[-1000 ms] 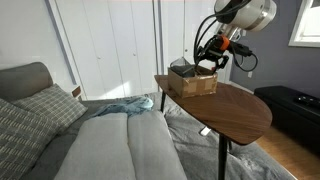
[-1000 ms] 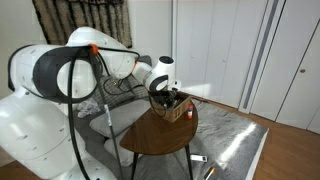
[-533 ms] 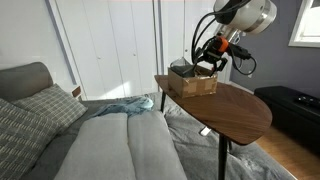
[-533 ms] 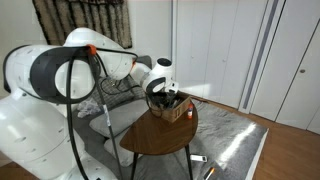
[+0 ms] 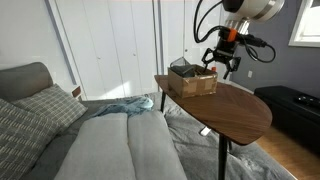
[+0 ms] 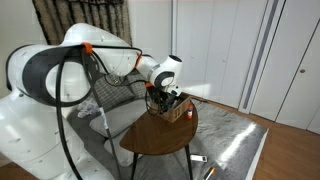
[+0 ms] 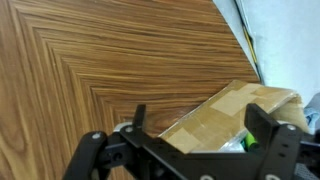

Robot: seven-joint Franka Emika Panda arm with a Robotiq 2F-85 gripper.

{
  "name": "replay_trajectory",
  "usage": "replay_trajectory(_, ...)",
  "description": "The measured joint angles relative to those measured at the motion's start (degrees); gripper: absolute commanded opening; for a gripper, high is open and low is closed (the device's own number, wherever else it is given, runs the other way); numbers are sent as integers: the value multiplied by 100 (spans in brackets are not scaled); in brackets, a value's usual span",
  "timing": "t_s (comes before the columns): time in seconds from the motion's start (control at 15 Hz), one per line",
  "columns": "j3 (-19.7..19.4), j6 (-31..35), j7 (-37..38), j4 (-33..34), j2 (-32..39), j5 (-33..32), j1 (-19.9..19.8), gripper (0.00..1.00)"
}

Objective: Slide the cardboard box to the right, remove the desktop pen and pencil basket from the cardboard basket and place it on the table

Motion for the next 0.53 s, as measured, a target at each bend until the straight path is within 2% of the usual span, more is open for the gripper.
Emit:
replay_trajectory(0.13,2,-406,34,142,-89,-482,-70,100)
replay_trajectory(0.27,39,-544,19,178,-151,-698,-67,100)
replay_trajectory(0.4,50,-516,135,178,-141,-703,-69,100)
replay_trajectory(0.53,64,-285,676,177,-105,-703,-91,100)
